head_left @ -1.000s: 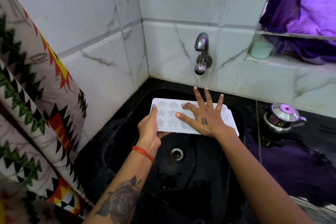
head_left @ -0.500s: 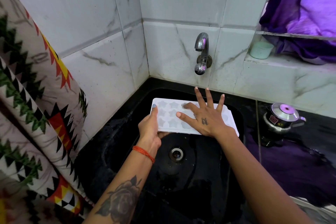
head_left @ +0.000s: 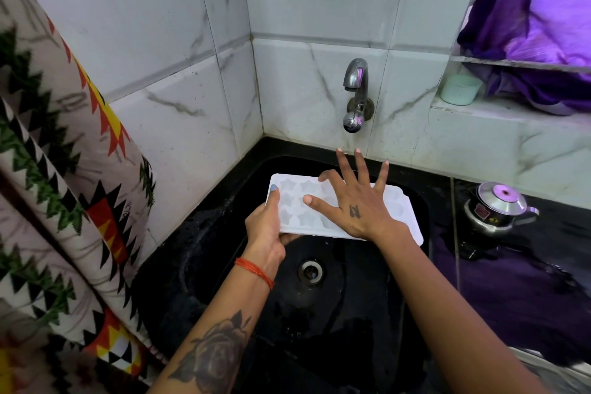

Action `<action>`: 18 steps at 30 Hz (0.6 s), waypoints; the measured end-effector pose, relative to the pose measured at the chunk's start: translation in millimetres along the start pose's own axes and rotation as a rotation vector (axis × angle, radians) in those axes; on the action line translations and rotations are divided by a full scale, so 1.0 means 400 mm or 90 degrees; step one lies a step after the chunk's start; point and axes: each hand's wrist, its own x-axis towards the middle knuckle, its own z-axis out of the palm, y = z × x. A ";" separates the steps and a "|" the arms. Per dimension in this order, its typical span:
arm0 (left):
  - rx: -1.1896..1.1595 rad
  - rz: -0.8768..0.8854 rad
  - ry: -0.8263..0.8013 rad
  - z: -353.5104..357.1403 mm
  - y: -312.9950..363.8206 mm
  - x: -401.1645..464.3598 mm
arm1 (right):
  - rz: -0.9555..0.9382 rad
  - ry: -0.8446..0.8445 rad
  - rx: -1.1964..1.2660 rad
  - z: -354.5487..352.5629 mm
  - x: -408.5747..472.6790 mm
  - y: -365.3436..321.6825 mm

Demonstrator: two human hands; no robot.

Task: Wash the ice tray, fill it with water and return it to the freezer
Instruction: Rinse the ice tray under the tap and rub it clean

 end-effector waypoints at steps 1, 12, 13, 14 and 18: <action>0.000 0.000 0.001 0.001 0.000 -0.001 | -0.005 -0.006 -0.005 0.002 0.002 -0.004; 0.002 -0.010 0.006 -0.001 -0.002 -0.004 | -0.022 -0.070 -0.031 0.016 0.005 -0.032; 0.001 -0.010 0.006 -0.001 -0.002 -0.005 | -0.022 -0.074 -0.032 0.017 0.005 -0.034; 0.000 -0.011 0.006 -0.001 -0.001 -0.006 | -0.020 -0.077 -0.033 0.017 0.005 -0.034; 0.001 -0.012 0.004 0.000 0.004 -0.007 | -0.017 -0.088 -0.050 0.013 0.006 -0.029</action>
